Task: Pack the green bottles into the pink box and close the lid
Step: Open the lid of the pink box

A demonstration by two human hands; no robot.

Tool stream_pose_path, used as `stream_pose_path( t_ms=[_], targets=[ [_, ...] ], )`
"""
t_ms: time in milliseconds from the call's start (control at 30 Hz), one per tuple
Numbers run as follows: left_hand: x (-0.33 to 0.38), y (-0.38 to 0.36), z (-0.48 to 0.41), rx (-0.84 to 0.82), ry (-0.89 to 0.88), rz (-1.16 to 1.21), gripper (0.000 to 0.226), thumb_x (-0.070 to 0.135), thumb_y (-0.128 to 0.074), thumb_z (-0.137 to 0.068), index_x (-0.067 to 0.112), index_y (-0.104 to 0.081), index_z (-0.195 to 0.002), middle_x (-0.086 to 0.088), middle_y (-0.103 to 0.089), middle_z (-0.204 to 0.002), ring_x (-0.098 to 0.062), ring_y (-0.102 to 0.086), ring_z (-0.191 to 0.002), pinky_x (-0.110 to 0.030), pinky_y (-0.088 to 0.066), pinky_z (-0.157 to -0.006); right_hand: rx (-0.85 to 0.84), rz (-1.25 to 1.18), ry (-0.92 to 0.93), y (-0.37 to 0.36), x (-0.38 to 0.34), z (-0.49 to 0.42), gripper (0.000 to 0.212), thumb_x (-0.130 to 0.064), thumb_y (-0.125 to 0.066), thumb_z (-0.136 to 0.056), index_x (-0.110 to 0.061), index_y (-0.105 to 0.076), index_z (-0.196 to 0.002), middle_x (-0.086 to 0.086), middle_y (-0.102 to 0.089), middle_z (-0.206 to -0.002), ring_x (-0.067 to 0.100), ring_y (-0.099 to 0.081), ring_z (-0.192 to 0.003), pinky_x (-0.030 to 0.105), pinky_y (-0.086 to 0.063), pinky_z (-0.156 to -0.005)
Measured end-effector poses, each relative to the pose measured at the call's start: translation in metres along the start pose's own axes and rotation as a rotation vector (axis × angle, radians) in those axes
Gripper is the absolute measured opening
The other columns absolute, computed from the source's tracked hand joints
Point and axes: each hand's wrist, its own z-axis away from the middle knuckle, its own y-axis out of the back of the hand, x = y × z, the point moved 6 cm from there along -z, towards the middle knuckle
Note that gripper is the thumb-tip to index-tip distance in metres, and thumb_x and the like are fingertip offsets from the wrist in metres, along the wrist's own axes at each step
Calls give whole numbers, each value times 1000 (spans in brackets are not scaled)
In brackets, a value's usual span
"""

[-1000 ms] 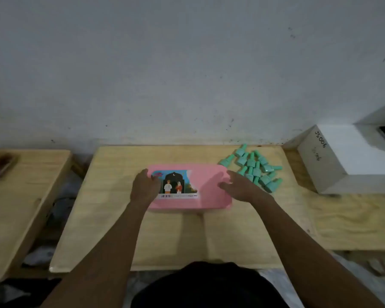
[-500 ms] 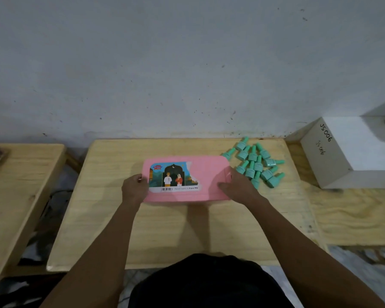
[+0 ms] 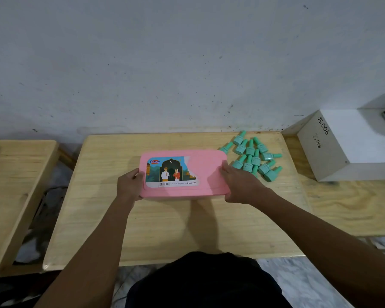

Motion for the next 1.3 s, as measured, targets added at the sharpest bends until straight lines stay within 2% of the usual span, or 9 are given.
stream_pose_path(
  t_ms=[133, 367, 500, 667, 833, 967, 1067, 1167, 1300],
  targets=[
    [-4, 0, -1, -13, 14, 40, 28, 19, -48, -95, 18, -69, -114, -7, -66, -95, -28, -63, -82, -38, -58, -65, 1, 34, -7, 3, -5, 2, 93, -32, -71, -78, -7, -18, -150, 13, -19, -158, 23, -52, -118, 34, -54, -84],
    [-5, -2, 1, -9, -18, 55, 28, 20, -48, -96, 21, -68, -115, -8, -65, -95, -29, -61, -83, -49, -58, -76, -57, 45, 11, 7, -7, -1, 93, -29, -74, -77, -5, -20, -150, 15, -21, -156, 24, -57, -108, 34, -57, -79],
    [-4, -3, 1, 2, -46, 49, 29, 19, -47, -97, 20, -66, -118, -8, -63, -96, -29, -59, -82, -47, -57, -73, -114, 25, 37, 7, -8, 0, 95, -30, -75, -77, -4, -21, -150, 16, -24, -154, 24, -59, -106, 34, -57, -81],
    [-3, -3, 2, 14, -61, 42, 30, 21, -47, -97, 19, -65, -121, -7, -63, -96, -28, -58, -83, -37, -55, -65, -137, -45, 45, 22, -2, 0, 88, -38, -74, -78, -6, -29, -145, 7, -56, -114, 18, -59, -95, 25, -52, -75],
    [-4, -4, 3, 13, -33, 63, 31, 22, -49, -95, 20, -65, -122, -7, -64, -96, -28, -59, -82, -46, -56, -73, -44, -414, -111, 15, 12, 4, 88, -23, -79, -71, -18, -33, -146, 4, -39, -139, 21, -52, -113, 26, -48, -82],
    [-2, -5, 4, 15, -65, 53, 29, 20, -49, -95, 18, -68, -116, -8, -65, -91, -26, -57, -77, -48, -55, -70, 18, -653, -275, -4, 11, 15, 83, -21, -76, -72, -21, -31, -142, 3, -35, -123, 18, -45, -104, 31, -47, -83],
    [0, -6, 6, 13, -80, 28, 28, 19, -47, -95, 16, -69, -112, -8, -64, -90, -26, -58, -77, -54, -56, -71, 35, -849, -392, -18, 16, 14, 79, -45, -73, -72, -18, -40, -139, 4, -50, -124, 22, -51, -111, 41, -51, -90],
    [1, -6, 6, 16, -86, 20, 27, 18, -47, -96, 17, -69, -111, -9, -63, -91, -26, -58, -78, -53, -56, -72, 76, -979, -474, -16, 20, 11, 50, -40, -63, -89, -13, -58, -130, 7, -64, -122, 20, -57, -101, 33, -45, -83],
    [1, -4, 5, 12, -95, 7, 27, 17, -47, -96, 16, -69, -112, -10, -64, -93, -27, -58, -79, -54, -56, -72, 131, -955, -578, -14, 27, 8, 50, -43, -64, -89, -7, -63, -123, 8, -67, -115, 21, -61, -100, 35, -50, -87]
  ],
)
